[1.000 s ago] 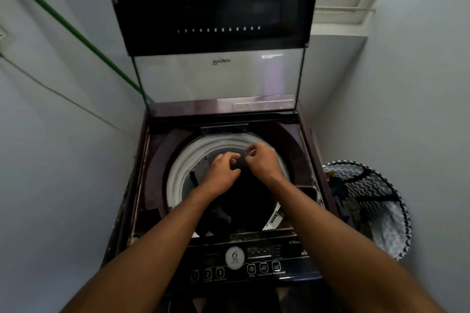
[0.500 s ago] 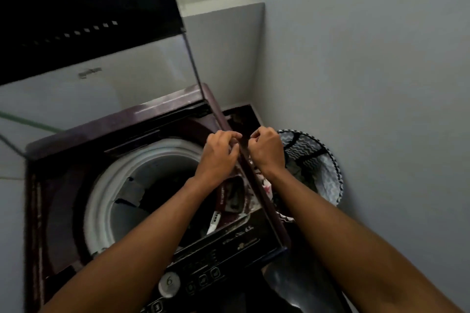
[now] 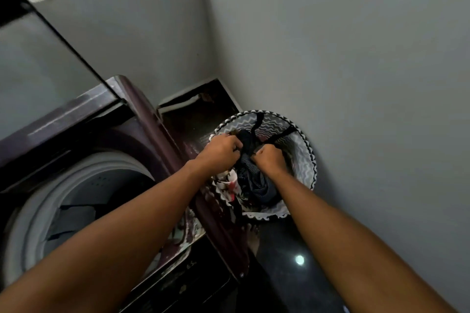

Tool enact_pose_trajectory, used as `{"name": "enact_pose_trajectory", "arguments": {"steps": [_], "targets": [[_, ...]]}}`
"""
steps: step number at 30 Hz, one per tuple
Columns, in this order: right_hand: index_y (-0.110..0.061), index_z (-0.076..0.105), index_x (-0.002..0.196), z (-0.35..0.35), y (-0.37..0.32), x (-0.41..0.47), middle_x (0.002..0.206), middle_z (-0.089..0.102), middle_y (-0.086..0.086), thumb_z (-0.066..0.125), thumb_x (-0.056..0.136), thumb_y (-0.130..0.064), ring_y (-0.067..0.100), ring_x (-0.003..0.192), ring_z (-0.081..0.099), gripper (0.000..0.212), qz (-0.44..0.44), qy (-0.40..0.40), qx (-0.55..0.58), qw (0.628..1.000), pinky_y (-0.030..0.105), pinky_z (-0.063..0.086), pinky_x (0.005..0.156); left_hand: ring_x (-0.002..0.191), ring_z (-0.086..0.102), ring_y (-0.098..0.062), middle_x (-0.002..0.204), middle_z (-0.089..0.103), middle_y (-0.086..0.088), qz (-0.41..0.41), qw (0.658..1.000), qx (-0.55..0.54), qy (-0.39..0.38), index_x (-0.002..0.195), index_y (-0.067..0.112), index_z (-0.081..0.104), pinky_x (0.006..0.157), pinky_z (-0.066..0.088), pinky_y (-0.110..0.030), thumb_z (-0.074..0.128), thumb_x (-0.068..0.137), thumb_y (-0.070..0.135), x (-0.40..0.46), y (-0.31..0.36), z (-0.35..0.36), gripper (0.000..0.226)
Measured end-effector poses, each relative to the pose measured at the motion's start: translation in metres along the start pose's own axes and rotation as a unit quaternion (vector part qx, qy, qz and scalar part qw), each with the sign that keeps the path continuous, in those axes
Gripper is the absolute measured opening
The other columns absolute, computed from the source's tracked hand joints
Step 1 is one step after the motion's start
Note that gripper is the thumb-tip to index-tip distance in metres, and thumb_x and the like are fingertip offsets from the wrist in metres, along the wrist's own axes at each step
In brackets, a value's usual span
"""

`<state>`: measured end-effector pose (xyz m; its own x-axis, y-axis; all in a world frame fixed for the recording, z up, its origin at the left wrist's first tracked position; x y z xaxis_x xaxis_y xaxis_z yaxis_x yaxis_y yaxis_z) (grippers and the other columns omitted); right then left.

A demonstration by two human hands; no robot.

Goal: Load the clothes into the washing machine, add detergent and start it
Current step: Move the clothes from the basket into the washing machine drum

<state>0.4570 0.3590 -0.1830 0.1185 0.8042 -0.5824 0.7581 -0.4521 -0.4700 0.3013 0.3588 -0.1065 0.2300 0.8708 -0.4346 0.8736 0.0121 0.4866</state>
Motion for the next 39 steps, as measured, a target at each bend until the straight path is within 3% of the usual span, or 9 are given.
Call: {"name": "enact_pose_trajectory", "arguments": {"steps": [5,7,8,11,16,23,33,35,39], "targets": [[-0.019,0.038,0.061,0.029,0.034,0.022,0.076,0.049,0.01,0.062,0.078,-0.024,0.026,0.061,0.043,0.03,0.058,-0.071,-0.013,0.996,0.029,0.03,0.048,0.112,0.052,-0.023,0.12,0.056,-0.006,-0.019,0.997,0.023,-0.069,0.125,0.018,0.06,0.099,0.046,-0.039,0.055,0.095,0.021,0.026,-0.008,0.035,0.031],[-0.014,0.056,0.088,0.043,0.043,0.024,0.11,0.058,0.018,0.072,0.078,-0.036,0.031,0.092,0.058,0.028,0.089,-0.09,-0.033,0.991,0.031,0.045,0.066,0.11,0.051,-0.022,0.117,0.055,-0.006,-0.019,0.996,0.023,-0.083,0.126,0.018,0.06,0.097,0.046,-0.038,0.055,0.096,0.021,0.032,-0.01,0.046,0.031],[-0.012,0.054,0.116,0.049,0.048,0.023,0.131,0.048,0.018,0.076,0.078,-0.041,0.033,0.114,0.053,0.052,0.117,-0.088,-0.041,0.988,0.037,0.047,0.081,0.11,0.05,-0.022,0.115,0.054,-0.005,-0.02,0.996,0.022,-0.086,0.126,0.019,0.059,0.097,0.046,-0.038,0.055,0.095,0.022,0.033,-0.012,0.05,0.031],[-0.014,0.023,0.142,0.061,0.057,0.015,0.145,0.032,0.017,0.072,0.083,-0.038,0.039,0.129,0.04,0.08,0.194,-0.063,-0.004,0.979,0.048,0.044,0.094,0.11,0.047,-0.018,0.109,0.047,0.002,-0.023,0.996,0.016,-0.088,0.125,0.024,0.059,0.098,0.044,-0.035,0.057,0.095,0.025,0.033,-0.017,0.058,0.03],[-0.009,0.047,0.129,0.049,0.057,0.01,0.125,0.058,0.017,0.051,0.094,-0.02,0.037,0.11,0.059,0.037,0.152,-0.036,0.005,0.988,0.043,0.05,0.087,0.097,0.046,-0.015,0.109,0.046,0.001,-0.02,0.998,-0.009,-0.066,0.123,0.021,0.061,0.086,0.043,-0.027,0.055,0.096,0.021,0.031,-0.018,0.053,0.027],[-0.004,0.069,0.092,-0.023,0.017,-0.006,0.107,0.066,0.011,0.052,0.081,-0.019,0.031,0.084,0.063,0.026,0.06,0.182,-0.047,0.98,0.038,0.053,0.073,0.112,0.049,-0.022,0.116,0.047,-0.002,-0.032,0.995,-0.014,-0.092,0.13,0.023,0.054,0.095,0.046,-0.036,0.056,0.096,0.024,0.018,-0.006,0.041,0.034],[-0.008,0.049,0.055,-0.086,-0.071,-0.062,0.052,0.046,0.0,0.052,0.074,-0.006,0.022,0.046,0.041,0.019,-0.064,0.235,0.1,0.965,0.026,0.027,0.046,0.141,0.028,-0.026,0.153,0.025,-0.011,-0.006,0.983,-0.178,0.04,0.157,0.019,0.008,0.115,0.029,-0.033,0.079,0.073,0.011,-0.014,0.028,-0.006,0.11],[-0.011,0.038,0.047,-0.096,-0.088,-0.072,0.045,0.038,-0.002,0.051,0.072,-0.005,0.023,0.043,0.038,0.029,-0.096,0.224,0.144,0.959,0.026,0.026,0.043,0.137,0.034,-0.026,0.149,0.032,-0.009,0.018,0.979,-0.199,0.049,0.155,0.023,0.012,0.115,0.034,-0.039,0.083,0.065,0.016,-0.023,0.035,-0.015,0.115],[-0.015,0.032,0.046,-0.112,-0.125,-0.098,0.043,0.029,-0.004,0.053,0.072,0.001,0.018,0.041,0.028,0.037,-0.157,0.197,0.199,0.947,0.027,0.022,0.037,0.107,0.06,-0.019,0.118,0.058,0.0,0.046,0.944,-0.306,0.11,0.138,0.032,0.031,0.088,0.056,-0.045,0.077,0.057,0.036,-0.051,0.045,-0.042,0.093]]}}
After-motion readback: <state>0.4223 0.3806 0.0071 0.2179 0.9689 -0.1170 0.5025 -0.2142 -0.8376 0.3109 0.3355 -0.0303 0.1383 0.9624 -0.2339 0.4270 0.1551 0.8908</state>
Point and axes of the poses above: each hand's wrist, its own x-axis towards the middle knuckle, its own z-axis out of the palm, y = z × x, the point moved 2 cm from there along x, towards the middle knuckle
